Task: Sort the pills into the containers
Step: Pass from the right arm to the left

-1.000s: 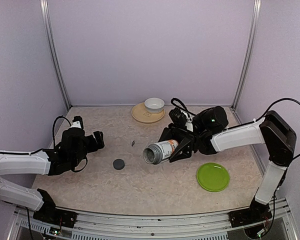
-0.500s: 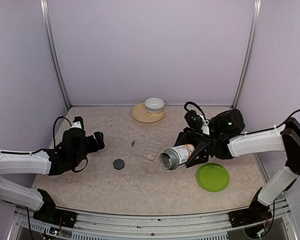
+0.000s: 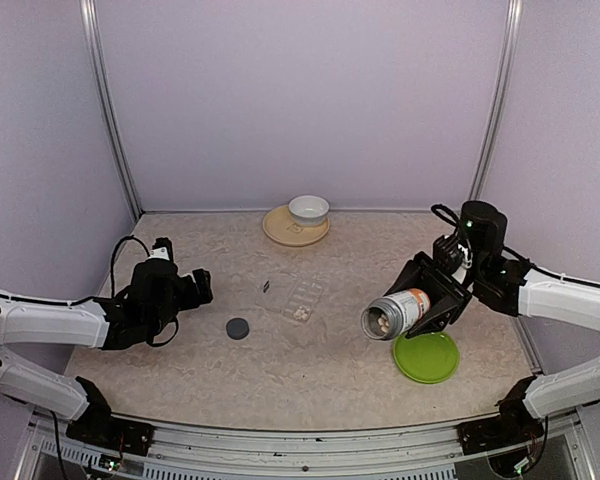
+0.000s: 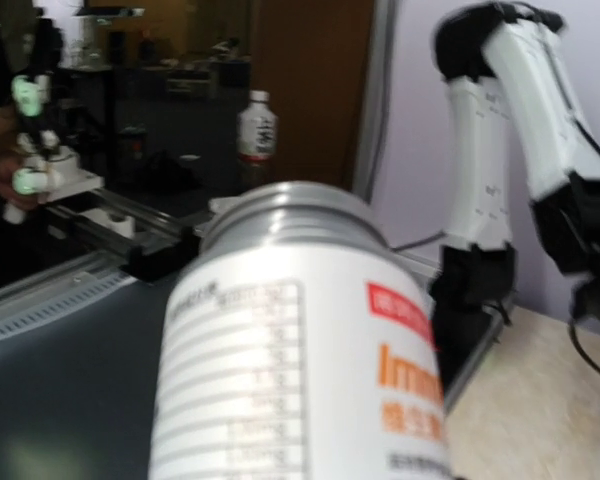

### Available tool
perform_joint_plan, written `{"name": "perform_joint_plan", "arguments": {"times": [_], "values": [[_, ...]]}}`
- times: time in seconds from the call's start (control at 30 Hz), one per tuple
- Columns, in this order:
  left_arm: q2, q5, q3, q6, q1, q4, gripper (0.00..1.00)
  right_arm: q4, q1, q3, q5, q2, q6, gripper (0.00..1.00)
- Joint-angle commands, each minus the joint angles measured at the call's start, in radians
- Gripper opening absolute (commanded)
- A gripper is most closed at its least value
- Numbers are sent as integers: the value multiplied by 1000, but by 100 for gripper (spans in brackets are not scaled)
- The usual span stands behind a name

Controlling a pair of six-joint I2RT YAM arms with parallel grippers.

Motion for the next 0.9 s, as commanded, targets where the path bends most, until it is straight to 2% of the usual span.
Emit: {"name": "perform_joint_plan", "arguments": {"times": [0.0,0.07,0.13,0.17,0.3,0.33,0.5,0.63,0.73,0.87], "values": [[9,5,19,2,6,21,99,-394,-73,10,-224,43,-448,7],[14,8,21,0,6,21,99,-559,-108,16,-219,59,-701,4],[18,13,23,0,6,22,99,-781,-128,28,-120,68,-1036,1],[19,15,23,0,6,22,99,-830,-129,34,-65,75,-1085,0],[18,13,22,0,7,23,99,-759,-134,18,36,96,-1041,0],[18,13,22,0,6,21,99,-704,-134,-2,54,86,-1040,0],[22,11,22,1,7,22,99,-315,-134,-147,254,-74,-743,0],[29,15,26,2,7,25,99,-211,-131,-221,434,-186,-718,0],[33,18,27,2,7,25,99,-69,-119,-296,562,-243,-699,0],[32,22,26,1,7,25,99,113,-116,-392,636,-296,-677,0]]}}
